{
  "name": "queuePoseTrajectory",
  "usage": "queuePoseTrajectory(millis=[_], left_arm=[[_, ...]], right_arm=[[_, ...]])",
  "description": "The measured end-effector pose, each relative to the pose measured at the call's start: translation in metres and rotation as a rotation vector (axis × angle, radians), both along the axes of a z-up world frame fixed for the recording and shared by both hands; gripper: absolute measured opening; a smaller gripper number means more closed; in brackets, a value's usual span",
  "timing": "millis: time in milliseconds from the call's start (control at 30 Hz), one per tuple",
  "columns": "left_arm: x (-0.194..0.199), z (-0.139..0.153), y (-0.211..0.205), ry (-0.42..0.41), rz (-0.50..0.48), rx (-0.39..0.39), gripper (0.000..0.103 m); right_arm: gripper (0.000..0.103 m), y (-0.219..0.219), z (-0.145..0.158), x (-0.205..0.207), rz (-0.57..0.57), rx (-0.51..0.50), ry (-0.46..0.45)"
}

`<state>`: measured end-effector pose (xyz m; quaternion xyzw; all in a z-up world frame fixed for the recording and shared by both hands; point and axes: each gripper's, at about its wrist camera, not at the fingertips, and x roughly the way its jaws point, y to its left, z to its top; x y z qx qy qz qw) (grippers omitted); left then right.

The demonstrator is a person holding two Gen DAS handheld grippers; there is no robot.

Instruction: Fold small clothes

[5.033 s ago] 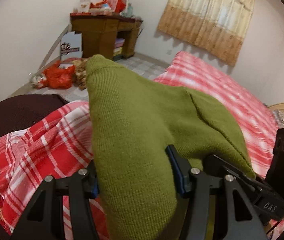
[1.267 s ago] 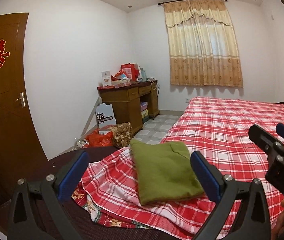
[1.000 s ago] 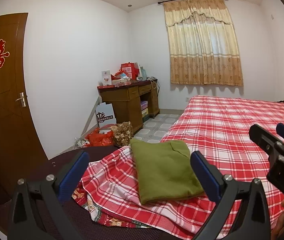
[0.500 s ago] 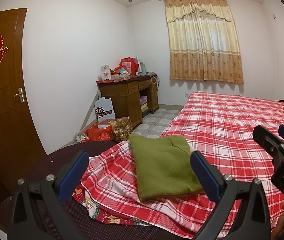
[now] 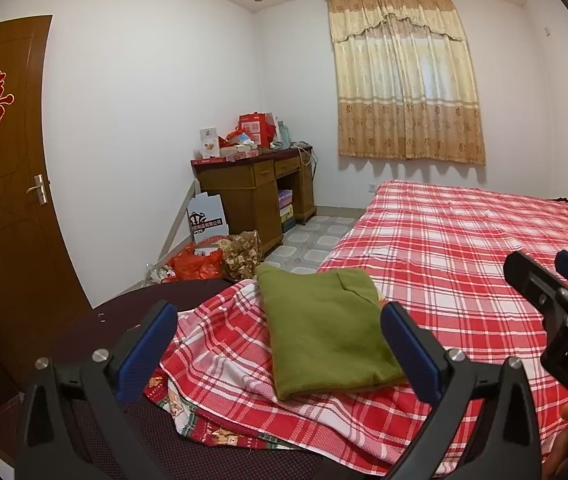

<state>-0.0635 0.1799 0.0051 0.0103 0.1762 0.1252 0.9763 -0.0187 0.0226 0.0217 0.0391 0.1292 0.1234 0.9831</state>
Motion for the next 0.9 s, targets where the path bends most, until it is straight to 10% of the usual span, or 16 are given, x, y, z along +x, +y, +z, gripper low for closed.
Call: queuePoseTrajectory(millis=[900], left_arm=[[0.017,-0.006,0.002,0.049,0.002,-0.01,0.103]], right_arm=[[0.084,-0.012,-0.008,0.005,-0.04,0.037,0.024]])
